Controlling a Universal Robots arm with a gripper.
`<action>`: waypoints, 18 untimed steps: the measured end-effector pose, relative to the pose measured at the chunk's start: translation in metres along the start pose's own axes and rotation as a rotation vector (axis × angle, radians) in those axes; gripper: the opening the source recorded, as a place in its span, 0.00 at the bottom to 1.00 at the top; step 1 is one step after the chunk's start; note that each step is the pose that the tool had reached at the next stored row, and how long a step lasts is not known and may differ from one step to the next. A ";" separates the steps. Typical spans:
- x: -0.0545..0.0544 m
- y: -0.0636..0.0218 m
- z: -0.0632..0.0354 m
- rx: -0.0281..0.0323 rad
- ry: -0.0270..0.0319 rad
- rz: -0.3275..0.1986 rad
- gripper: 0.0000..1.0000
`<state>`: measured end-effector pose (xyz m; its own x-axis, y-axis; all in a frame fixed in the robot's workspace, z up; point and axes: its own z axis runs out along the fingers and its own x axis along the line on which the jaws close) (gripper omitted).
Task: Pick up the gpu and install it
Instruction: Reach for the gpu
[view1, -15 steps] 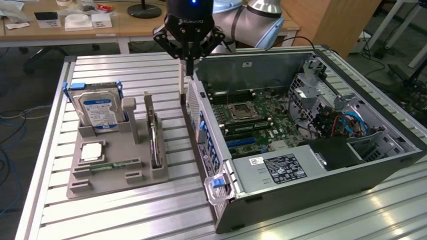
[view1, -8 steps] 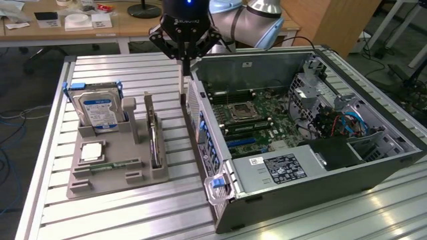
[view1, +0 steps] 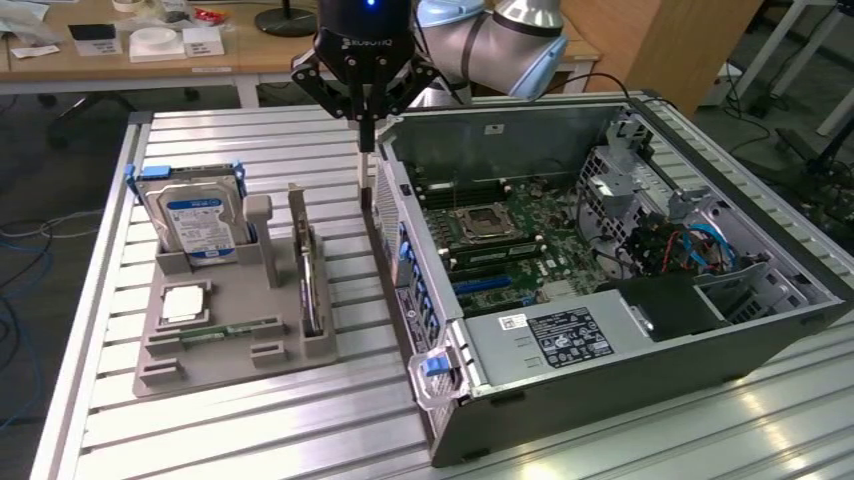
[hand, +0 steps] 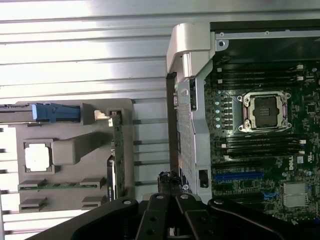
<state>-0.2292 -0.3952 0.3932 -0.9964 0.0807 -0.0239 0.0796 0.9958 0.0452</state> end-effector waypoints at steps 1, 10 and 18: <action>0.000 0.0000 0.0000 0.0001 0.0000 0.000 0.11; 0.002 -0.0002 -0.0001 0.0001 0.0000 0.000 0.11; 0.008 -0.0007 -0.0002 0.0000 0.0000 0.000 0.11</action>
<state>-0.2376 -0.3952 0.3932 -0.9964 0.0808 -0.0239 0.0797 0.9958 0.0452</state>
